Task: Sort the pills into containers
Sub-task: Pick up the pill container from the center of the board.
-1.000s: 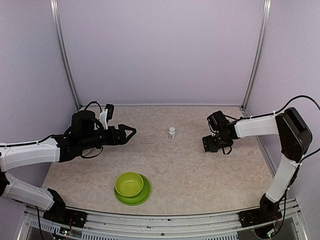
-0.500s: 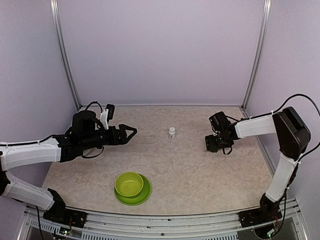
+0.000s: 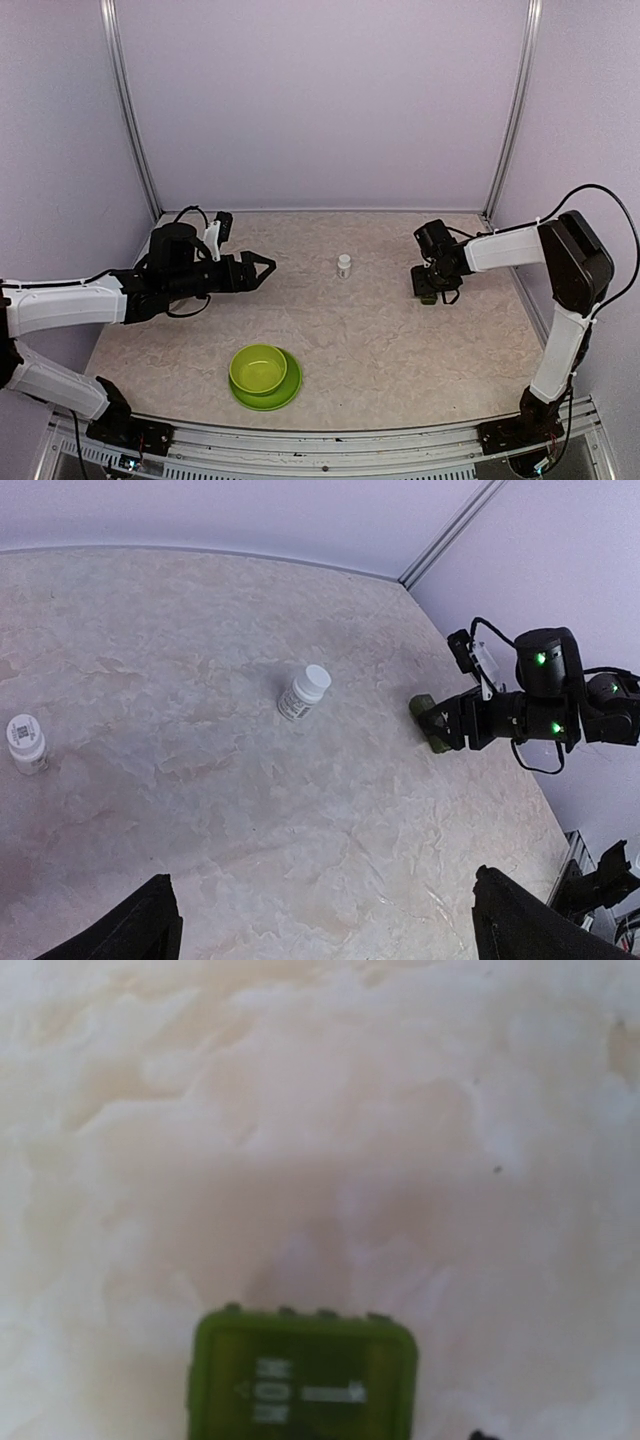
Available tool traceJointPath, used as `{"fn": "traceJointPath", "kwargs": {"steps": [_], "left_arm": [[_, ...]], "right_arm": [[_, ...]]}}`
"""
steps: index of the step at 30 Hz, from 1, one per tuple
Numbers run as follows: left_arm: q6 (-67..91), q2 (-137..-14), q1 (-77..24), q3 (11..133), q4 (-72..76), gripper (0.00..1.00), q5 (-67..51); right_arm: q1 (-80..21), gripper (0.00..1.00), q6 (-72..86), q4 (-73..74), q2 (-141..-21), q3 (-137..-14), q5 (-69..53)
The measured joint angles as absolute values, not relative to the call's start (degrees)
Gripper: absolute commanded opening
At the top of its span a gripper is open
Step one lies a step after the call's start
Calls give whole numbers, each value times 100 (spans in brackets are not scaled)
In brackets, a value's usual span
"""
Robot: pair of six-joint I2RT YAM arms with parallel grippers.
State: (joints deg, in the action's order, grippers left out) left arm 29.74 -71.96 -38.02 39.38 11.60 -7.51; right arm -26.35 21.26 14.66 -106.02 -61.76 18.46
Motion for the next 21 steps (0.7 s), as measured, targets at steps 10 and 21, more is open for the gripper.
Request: {"fn": "traceJointPath", "kwargs": {"steps": [10,21], "left_arm": [[2976,-7240,-3802,3922,1221,99,-749],[2998,-7240,-3802,3789,1306,99,-746]], "right_arm": [[-2840,58,2095,1699,-10753,-6357,2134],[-2965,34,2196,1833,-10853,-6427,2349]]}}
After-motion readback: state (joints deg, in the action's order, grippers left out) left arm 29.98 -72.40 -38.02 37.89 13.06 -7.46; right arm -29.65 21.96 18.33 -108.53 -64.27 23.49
